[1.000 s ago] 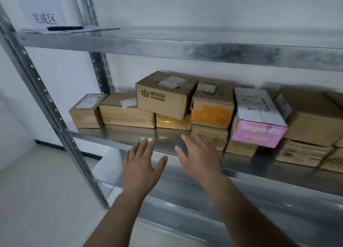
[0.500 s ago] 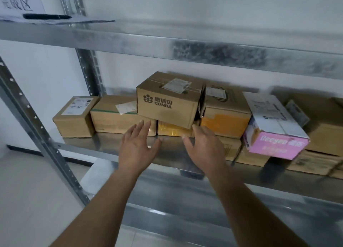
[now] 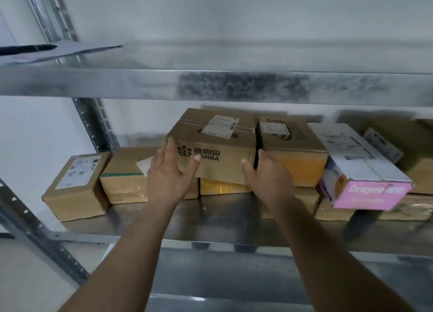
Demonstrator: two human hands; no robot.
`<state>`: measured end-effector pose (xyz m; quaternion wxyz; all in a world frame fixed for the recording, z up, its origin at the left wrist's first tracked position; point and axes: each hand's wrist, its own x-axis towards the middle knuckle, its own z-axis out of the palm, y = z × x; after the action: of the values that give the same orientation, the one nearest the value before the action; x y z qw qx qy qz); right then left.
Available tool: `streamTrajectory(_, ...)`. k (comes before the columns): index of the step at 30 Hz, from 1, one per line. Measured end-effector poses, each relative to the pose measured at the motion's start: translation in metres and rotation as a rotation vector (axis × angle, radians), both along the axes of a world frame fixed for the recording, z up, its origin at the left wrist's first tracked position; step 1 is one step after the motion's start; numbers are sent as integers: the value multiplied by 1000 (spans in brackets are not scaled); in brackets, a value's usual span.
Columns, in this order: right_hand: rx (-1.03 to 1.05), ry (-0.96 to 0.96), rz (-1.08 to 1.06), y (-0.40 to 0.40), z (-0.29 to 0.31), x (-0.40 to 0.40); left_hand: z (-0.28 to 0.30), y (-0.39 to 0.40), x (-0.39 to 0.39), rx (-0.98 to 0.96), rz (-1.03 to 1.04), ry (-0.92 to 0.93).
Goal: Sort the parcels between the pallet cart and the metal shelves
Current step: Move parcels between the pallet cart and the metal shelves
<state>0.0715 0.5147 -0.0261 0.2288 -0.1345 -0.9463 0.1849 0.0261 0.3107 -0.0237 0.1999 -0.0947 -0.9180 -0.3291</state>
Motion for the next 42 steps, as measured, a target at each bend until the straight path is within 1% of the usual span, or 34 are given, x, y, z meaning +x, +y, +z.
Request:
streamTrajectory(3,-103,-38,-66,-6,7,-12,13,-7,-28,35,-28,-19)
streamTrajectory(6,-195,-49,-126,-10,15,-26,22,-13,-60,64,-43,-157)
streamTrajectory(9,-225,-42,-199,-17,19,-36,25,-16,-81,118,-98,-297)
streamTrajectory(11,-259,-36,-231,-22,19,-39,23,-17,-86,162,-124,-340)
streamTrajectory(13,-324,-32,-245,-24,18,-40,22,-20,-88,245,-161,-365)
streamTrajectory(15,-420,-31,-230,-21,16,-39,22,-23,-89,342,-213,-410)
streamTrajectory(17,-559,-18,-208,-16,15,-36,25,-27,-86,421,-227,-494)
streamTrajectory(19,-688,4,-202,-11,11,-30,26,-33,-83,457,-257,-549)
streamTrajectory(21,-761,11,-183,-8,5,-23,24,-39,-77,439,-309,-542)
streamTrajectory(23,-831,18,-110,-10,-2,-15,22,-45,-68,422,-347,-515)
streamTrajectory(25,-856,44,-30,-12,-7,-5,20,-51,-59,410,-407,-490)
streamTrajectory(27,-836,61,15,-15,-10,4,16,-57,-51,393,-459,-458)
streamTrajectory(32,-758,97,44,-31,-19,24,-3,-72,-29,498,-478,-331)
streamTrajectory(34,-718,110,44,-40,-22,35,-12,-80,-23,528,-467,-366)
streamTrajectory(37,-720,134,45,-52,-27,52,-25,-95,-15,565,-472,-383)
streamTrajectory(39,-737,169,60,-60,-31,65,-30,-100,-6,585,-500,-369)
streamTrajectory(42,-757,242,16,-68,-39,87,-37,-103,6,578,-575,-358)
